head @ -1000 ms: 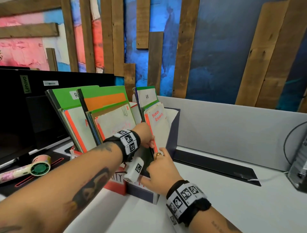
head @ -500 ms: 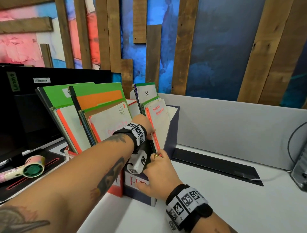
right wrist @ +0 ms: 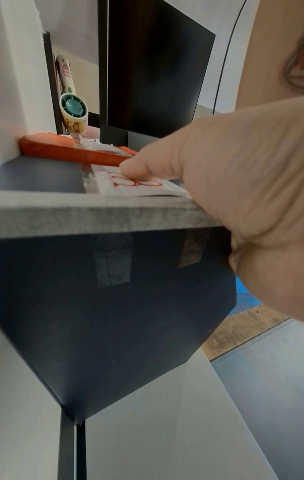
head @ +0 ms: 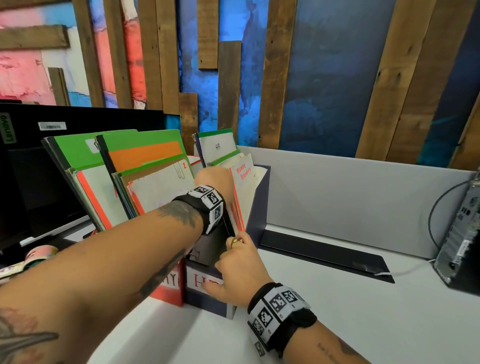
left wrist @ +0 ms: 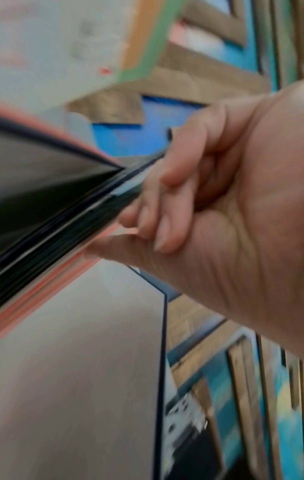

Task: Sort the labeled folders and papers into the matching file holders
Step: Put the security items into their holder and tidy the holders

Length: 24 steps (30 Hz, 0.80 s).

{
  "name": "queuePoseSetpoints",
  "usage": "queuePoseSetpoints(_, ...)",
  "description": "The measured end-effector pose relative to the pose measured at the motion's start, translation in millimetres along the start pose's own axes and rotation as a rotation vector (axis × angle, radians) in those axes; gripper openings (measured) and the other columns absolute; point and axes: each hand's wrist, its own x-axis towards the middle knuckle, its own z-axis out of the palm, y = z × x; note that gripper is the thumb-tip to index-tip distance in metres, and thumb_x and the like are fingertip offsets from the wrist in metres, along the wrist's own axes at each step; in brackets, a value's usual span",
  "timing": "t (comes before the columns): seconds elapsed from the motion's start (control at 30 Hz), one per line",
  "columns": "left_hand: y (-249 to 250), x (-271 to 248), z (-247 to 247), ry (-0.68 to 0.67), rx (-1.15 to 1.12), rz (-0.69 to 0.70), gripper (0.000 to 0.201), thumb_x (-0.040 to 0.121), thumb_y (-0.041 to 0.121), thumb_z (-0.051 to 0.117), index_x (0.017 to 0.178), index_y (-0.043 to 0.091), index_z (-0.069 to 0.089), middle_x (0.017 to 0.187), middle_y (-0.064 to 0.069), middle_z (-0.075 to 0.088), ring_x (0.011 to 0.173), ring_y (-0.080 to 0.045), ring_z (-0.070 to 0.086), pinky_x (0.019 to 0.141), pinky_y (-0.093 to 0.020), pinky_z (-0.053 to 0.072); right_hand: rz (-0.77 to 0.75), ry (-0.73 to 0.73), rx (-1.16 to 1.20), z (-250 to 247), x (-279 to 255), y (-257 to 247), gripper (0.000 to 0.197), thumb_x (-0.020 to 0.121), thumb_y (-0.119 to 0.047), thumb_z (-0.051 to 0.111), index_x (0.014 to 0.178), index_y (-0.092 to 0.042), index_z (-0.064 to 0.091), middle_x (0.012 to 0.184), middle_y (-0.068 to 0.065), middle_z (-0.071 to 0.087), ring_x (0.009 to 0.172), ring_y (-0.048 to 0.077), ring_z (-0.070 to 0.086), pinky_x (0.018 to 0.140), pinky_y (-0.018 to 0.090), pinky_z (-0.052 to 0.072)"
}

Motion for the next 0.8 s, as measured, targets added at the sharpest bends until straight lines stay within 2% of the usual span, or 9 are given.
queuePoseSetpoints(0.07,-2.2,1.5,-15.6,0.116,0.120,0.085,0.020,0.095,0.025,0.066,0.113,0.016,0.068,0.107,-0.001,0.069,0.102,-0.025,0.069,0.071,-0.035,0.048,0.004,-0.010,-0.005,0.3,0.0,-0.7,0.048,0.082,-0.057,0.053,0.050,-0.020,0.061,0.045,-0.007,0.051,0.066,0.017,0.042,0.094,0.037,0.034)
queuePoseSetpoints(0.1,-4.5,3.0,-22.8,0.148,0.161,0.178,0.024,0.092,0.028,0.071,0.112,0.015,0.067,0.107,-0.002,0.069,0.101,-0.027,0.069,0.071,-0.036,0.048,0.007,-0.019,-0.005,0.5,-0.1,-1.1,0.049,0.082,-0.057,0.052,0.050,-0.020,0.060,0.045,-0.007,0.051,0.067,0.017,0.042,0.094,0.037,0.034)
queuePoseSetpoints(0.2,-8.8,13.5,-24.0,0.085,0.253,0.518,0.037,0.084,0.037,0.078,0.115,0.022,0.065,0.116,-0.002,0.063,0.110,-0.028,0.061,0.083,-0.039,0.046,0.018,-0.028,-0.005,0.8,-0.2,-2.2,0.049,0.082,-0.057,0.050,0.050,-0.020,0.059,0.044,-0.008,0.050,0.068,0.016,0.042,0.095,0.036,0.032)
queuePoseSetpoints(0.27,-7.2,17.6,-10.9,0.022,0.326,0.617,0.032,0.085,0.037,0.077,0.116,0.031,0.070,0.123,0.003,0.060,0.119,-0.024,0.055,0.094,-0.039,0.039,0.015,-0.024,-0.006,1.0,-0.1,-2.6,0.049,0.081,-0.056,0.052,0.050,-0.020,0.061,0.044,-0.008,0.049,0.067,0.015,0.041,0.096,0.035,0.030)
queuePoseSetpoints(0.33,-7.1,22.5,6.8,-0.023,0.319,0.610,0.026,0.086,0.036,0.075,0.111,0.033,0.075,0.119,0.007,0.064,0.119,-0.022,0.055,0.094,-0.039,0.031,0.014,-0.024,0.000,1.4,-0.4,-2.4,0.048,0.081,-0.055,0.053,0.050,-0.020,0.061,0.043,-0.008,0.049,0.067,0.015,0.041,0.095,0.034,0.028)
queuePoseSetpoints(0.4,-9.8,26.3,16.5,-0.045,0.276,0.554,0.019,0.085,0.037,0.075,0.103,0.031,0.077,0.109,0.008,0.069,0.112,-0.019,0.058,0.092,-0.039,0.027,0.017,-0.022,0.006,1.0,-0.7,-2.0,0.047,0.081,-0.055,0.054,0.049,-0.020,0.059,0.043,-0.008,0.048,0.066,0.015,0.040,0.094,0.033,0.028)
queuePoseSetpoints(0.6,-10.5,34.0,22.2,-0.031,0.331,0.555,0.013,0.085,0.038,0.075,0.095,0.030,0.075,0.086,0.009,0.065,0.095,-0.019,0.062,0.093,-0.040,0.029,0.020,-0.014,0.021,1.9,-0.2,-1.1,0.046,0.080,-0.053,0.054,0.049,-0.019,0.055,0.043,-0.008,0.047,0.066,0.016,0.040,0.092,0.033,0.031)
queuePoseSetpoints(0.7,-12.1,32.6,26.0,-0.001,0.349,0.570,0.013,0.087,0.039,0.072,0.096,0.030,0.075,0.086,0.009,0.063,0.089,-0.019,0.058,0.092,-0.041,0.030,0.024,-0.007,0.031,3.1,0.8,-0.5,0.047,0.081,-0.054,0.052,0.048,-0.020,0.051,0.043,-0.008,0.046,0.066,0.016,0.039,0.092,0.033,0.032)
queuePoseSetpoints(0.8,-13.5,28.5,28.8,0.037,0.326,0.588,0.015,0.089,0.040,0.070,0.098,0.029,0.075,0.094,0.008,0.070,0.086,-0.019,0.053,0.089,-0.040,0.028,0.031,-0.012,0.023,2.1,1.1,-2.1,0.049,0.081,-0.056,0.053,0.047,-0.021,0.048,0.042,-0.008,0.046,0.065,0.015,0.038,0.092,0.033,0.032)
